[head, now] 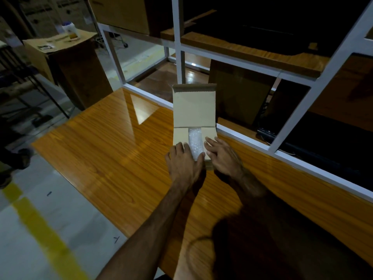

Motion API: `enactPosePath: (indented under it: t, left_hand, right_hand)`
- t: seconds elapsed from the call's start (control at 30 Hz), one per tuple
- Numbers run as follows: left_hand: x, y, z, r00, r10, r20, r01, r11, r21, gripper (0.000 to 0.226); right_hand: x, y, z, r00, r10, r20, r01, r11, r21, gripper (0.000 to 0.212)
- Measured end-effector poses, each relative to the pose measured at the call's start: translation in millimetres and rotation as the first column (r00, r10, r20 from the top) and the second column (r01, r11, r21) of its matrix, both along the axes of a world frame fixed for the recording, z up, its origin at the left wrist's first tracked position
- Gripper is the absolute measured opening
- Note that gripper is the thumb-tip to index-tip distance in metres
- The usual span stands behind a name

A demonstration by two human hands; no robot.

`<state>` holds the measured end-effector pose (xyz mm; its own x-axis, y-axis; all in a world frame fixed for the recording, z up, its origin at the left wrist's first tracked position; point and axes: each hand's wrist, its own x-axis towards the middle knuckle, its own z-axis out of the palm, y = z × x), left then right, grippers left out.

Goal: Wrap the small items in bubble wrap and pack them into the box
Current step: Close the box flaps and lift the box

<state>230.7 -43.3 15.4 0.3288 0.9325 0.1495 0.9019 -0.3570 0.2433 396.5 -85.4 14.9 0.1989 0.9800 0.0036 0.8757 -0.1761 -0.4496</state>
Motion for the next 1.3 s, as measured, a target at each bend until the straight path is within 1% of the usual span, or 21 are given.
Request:
enactPosePath:
  t: [0.07,0.2,0.37,0.4,0.43,0.47,0.53,0.6,0.67,0.77,0.83,0.87,0.93,1.03,1.07,1.13,1.2,1.27,1.3]
  left_hand:
    - [4.3,-1.7,-1.2,0.999,0.015,-0.03,-0.015,1.0,-0.017,0.094]
    - [1.8,3.2,-1.6,1.0,0.004,-0.028,-0.005,1.0,-0.024,0.1]
    - [-2.7,5.8,2.8,1.0,-0.028,-0.009,0.028,0.998,-0.065,0.097]
    - [-1.8,6.8,4.6,0.999,-0.028,-0.015,0.027,0.997,-0.073,0.096]
    - [-0.6,8.3,6.1,0.999,-0.026,-0.022,0.024,0.996,-0.082,0.096]
    - [0.1,9.8,7.0,0.999,-0.024,-0.022,0.021,0.995,-0.092,0.095]
    - [-0.6,11.5,5.5,1.0,-0.013,0.009,0.013,0.995,-0.095,0.093]
    - [-3.2,10.5,1.0,0.999,-0.002,0.054,0.006,0.998,-0.064,0.091]
    - [-4.4,8.0,-2.3,0.997,-0.005,0.073,0.007,0.999,-0.034,0.092]
    - [-5.5,8.0,-5.7,0.996,-0.002,0.091,0.005,0.999,-0.032,0.094]
    - [-6.1,7.4,-7.3,0.99,0.001,0.142,0.006,0.999,-0.048,0.106]
    - [-6.1,6.2,-7.9,0.984,-0.006,0.177,0.016,0.998,-0.055,0.116]
    - [-6.3,4.3,-7.4,0.968,-0.015,0.249,0.031,0.998,-0.057,0.131]
    - [-8.9,3.4,-8.8,0.924,-0.009,0.382,0.017,1.0,-0.017,0.139]
    - [-9.7,1.8,-9.9,0.913,-0.002,0.408,0.002,1.0,0.0,0.14]
    - [-10.2,-2.9,-11.7,0.889,0.019,0.458,-0.025,1.0,0.006,0.141]
    - [-9.1,-9.3,-12.0,0.848,0.061,0.526,-0.057,0.998,-0.024,0.142]
    - [-7.4,-14.1,-11.2,0.811,0.095,0.578,-0.082,0.995,-0.049,0.144]
    - [-7.0,-15.8,-11.2,0.797,0.094,0.597,-0.086,0.995,-0.043,0.144]
  right_hand:
    - [1.1,0.7,-0.3,0.999,-0.008,-0.046,0.008,1.0,0.003,0.047]
    - [0.6,0.9,-0.6,0.992,-0.049,-0.114,0.05,0.999,0.012,0.046]
    - [-2.2,-10.6,-0.2,0.991,-0.034,-0.13,0.032,0.999,-0.018,0.043]
    - [-1.6,-9.4,2.7,0.984,-0.057,-0.17,0.055,0.998,-0.013,0.039]
    - [0.5,-4.8,6.7,0.964,-0.108,-0.243,0.11,0.994,-0.005,0.034]
    - [4.0,1.7,11.7,0.924,-0.177,-0.34,0.191,0.982,0.008,0.029]
    - [14.7,19.9,21.0,0.789,-0.296,-0.538,0.364,0.931,0.022,0.023]
    - [28.9,40.8,27.6,0.664,-0.346,-0.663,0.462,0.887,-0.001,0.026]
    - [41.1,60.1,37.8,0.594,-0.35,-0.724,0.471,0.881,-0.039,0.042]
    - [49.2,80.9,52.8,0.502,-0.326,-0.801,0.409,0.906,-0.113,0.063]
    - [48.2,89.3,59.3,0.412,-0.296,-0.862,0.365,0.92,-0.141,0.067]
    - [47.1,91.8,60.8,0.389,-0.284,-0.876,0.358,0.923,-0.141,0.065]
    - [45.0,91.6,62.0,0.399,-0.268,-0.877,0.357,0.926,-0.12,0.061]
    - [40.7,79.6,63.0,0.369,-0.226,-0.902,0.359,0.929,-0.086,0.076]
    - [36.2,73.3,65.2,0.367,-0.196,-0.909,0.357,0.933,-0.057,0.077]
    - [27.3,60.1,67.0,0.366,-0.146,-0.919,0.367,0.93,-0.002,0.068]
    - [18.4,47.1,61.6,0.366,-0.118,-0.923,0.37,0.929,0.028,0.059]
    - [11.9,34.8,52.0,0.376,-0.13,-0.917,0.367,0.93,0.019,0.062]
    - [9.3,28.7,48.1,0.379,-0.14,-0.915,0.384,0.923,0.019,0.055]
